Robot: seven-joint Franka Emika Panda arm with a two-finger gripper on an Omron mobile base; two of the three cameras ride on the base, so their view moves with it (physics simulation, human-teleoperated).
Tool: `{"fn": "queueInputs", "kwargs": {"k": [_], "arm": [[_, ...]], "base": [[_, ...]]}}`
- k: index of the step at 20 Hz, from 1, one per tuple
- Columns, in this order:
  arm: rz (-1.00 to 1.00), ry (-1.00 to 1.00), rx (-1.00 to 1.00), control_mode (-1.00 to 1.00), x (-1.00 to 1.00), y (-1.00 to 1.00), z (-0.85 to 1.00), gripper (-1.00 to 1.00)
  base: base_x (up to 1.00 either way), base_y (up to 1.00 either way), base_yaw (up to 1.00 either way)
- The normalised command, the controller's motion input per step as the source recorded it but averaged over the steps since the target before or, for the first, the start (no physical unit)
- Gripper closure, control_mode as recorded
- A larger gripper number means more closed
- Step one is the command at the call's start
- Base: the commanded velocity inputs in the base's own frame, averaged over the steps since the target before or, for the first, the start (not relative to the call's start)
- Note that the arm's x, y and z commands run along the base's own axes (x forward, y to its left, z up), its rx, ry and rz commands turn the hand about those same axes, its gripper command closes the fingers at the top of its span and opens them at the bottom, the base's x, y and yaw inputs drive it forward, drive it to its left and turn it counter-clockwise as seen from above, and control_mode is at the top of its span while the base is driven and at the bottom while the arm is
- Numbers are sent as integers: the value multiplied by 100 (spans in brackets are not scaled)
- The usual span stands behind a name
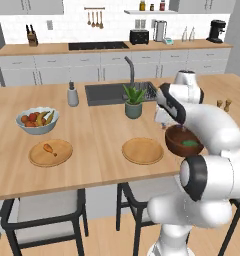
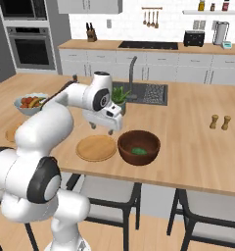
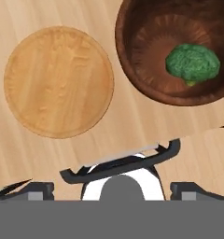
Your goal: Pick the chicken drumstick and broccoli from their plates and place them in the bowl. Then put the bowl in the fridge.
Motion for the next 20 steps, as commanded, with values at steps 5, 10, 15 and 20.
{"fn": "queueInputs", "kwargs": {"k": [5, 10, 15, 20], "arm": [[3, -12, -10, -100, -60, 21, 12, -100], [15, 7, -12, -100, -78, 17, 21, -100], [2, 3, -4, -100, -13, 38, 6, -100], [0, 0, 0, -100, -1, 8, 0, -100]], "base": [[0, 0, 0], [0, 0, 0], [0, 0, 0], [0, 0, 0]]}}
